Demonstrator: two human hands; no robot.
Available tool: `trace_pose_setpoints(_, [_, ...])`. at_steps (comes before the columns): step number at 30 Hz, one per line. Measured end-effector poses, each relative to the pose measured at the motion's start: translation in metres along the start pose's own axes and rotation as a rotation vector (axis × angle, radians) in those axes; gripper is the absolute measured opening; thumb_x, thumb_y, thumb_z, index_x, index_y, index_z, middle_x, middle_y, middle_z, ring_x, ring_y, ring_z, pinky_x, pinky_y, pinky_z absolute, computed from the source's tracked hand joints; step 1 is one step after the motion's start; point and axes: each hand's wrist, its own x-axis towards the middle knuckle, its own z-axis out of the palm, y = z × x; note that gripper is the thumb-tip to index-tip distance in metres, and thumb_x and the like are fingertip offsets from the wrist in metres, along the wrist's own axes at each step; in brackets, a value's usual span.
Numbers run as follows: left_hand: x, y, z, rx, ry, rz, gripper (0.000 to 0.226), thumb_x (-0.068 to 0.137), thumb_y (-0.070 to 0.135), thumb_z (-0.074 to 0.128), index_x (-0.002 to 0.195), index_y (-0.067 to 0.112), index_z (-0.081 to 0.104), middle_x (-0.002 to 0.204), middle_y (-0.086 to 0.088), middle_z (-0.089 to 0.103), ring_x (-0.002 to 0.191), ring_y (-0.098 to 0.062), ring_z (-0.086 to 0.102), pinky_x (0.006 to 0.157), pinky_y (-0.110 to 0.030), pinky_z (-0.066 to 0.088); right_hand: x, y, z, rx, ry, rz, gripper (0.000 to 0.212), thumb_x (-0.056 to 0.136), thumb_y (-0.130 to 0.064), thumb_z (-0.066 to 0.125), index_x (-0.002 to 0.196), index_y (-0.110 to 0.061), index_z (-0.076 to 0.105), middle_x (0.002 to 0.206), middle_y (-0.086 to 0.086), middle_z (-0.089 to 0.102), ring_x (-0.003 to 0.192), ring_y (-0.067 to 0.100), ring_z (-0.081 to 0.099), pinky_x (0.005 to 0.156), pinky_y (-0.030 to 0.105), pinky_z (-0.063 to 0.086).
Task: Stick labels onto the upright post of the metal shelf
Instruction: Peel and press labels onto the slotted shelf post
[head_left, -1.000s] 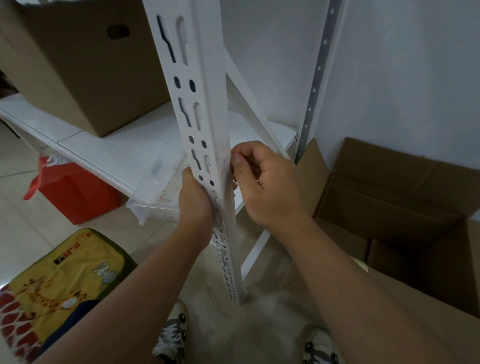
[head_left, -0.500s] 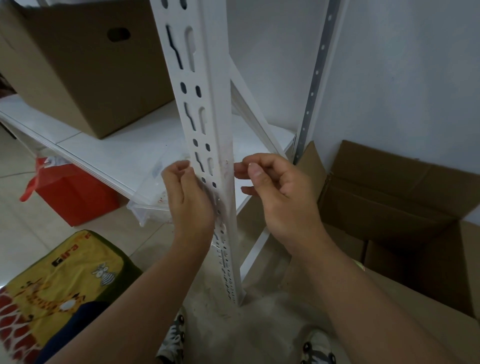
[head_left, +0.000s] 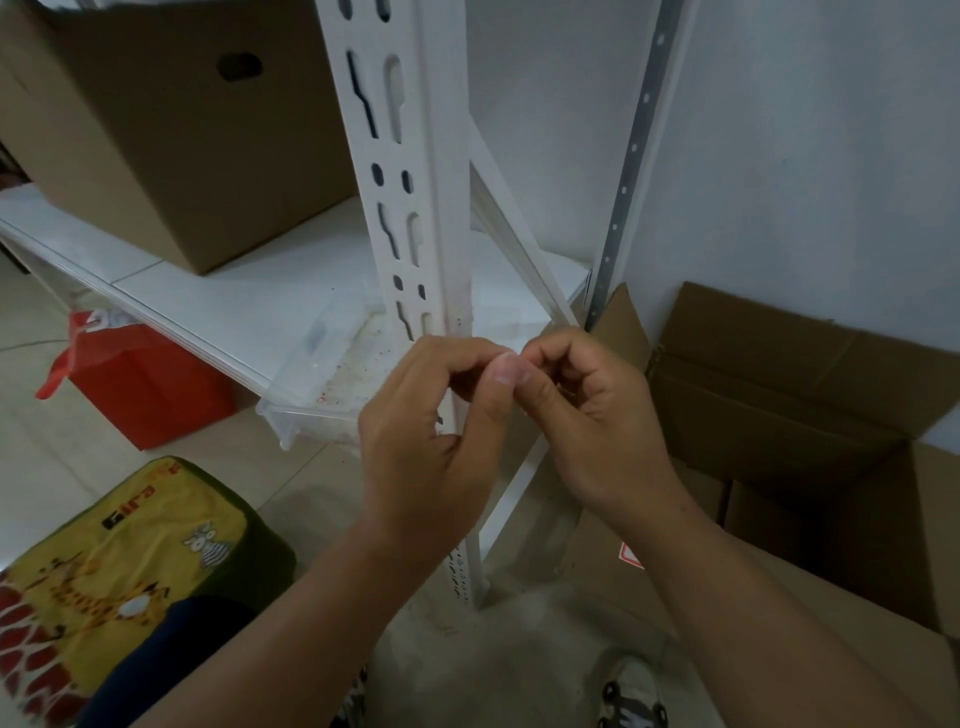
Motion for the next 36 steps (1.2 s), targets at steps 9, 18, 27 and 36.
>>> trace_pose_setpoints(9, [0.003,0.001,-0.003,-0.127,0.034,-0.159,0.019,0.097,0.015,0.042,0.085,0.010,0.056,0.069,-0.003,0.058,0.063,-0.013,0.058,0.056,-0.029,0.052,0.002,0.005,0.007,-0.139,-0.031,-0.081,0.031,0.089,-0.045,0.055,0.087,-0.015,0.062,0.074,-0.006,0.059,0.070,0.012,0.057,0.059,0.019,0.049])
trace_pose_setpoints(18, [0.013,-0.010,-0.015,-0.198,0.149,-0.363,0.033,0.098,0.021,0.037,0.068,0.018,0.050,0.059,-0.007,0.054,0.052,-0.010,0.053,0.054,-0.016,0.045,0.009,0.004,0.018,-0.081,0.065,-0.048,0.028,0.092,-0.040,0.052,0.085,-0.015,0.061,0.073,-0.007,0.059,0.069,0.012,0.057,0.060,0.026,0.049])
trace_pose_setpoints(27, [0.011,-0.006,-0.019,-0.111,-0.045,-0.062,0.011,0.092,0.012,0.052,0.097,0.008,0.062,0.084,-0.003,0.067,0.075,-0.012,0.066,0.068,-0.025,0.056,0.009,0.004,0.019,-0.037,0.022,-0.104,0.025,0.093,-0.035,0.055,0.085,-0.013,0.064,0.071,-0.010,0.061,0.066,0.006,0.060,0.056,0.015,0.048])
trace_pose_setpoints(36, [0.014,-0.007,-0.021,-0.068,-0.108,-0.096,0.016,0.095,0.015,0.047,0.095,0.012,0.063,0.083,0.004,0.067,0.078,-0.007,0.066,0.068,-0.027,0.057,0.008,0.003,0.016,-0.063,0.059,-0.080,0.038,0.088,-0.043,0.054,0.084,-0.006,0.066,0.069,0.003,0.061,0.065,0.020,0.058,0.054,0.027,0.048])
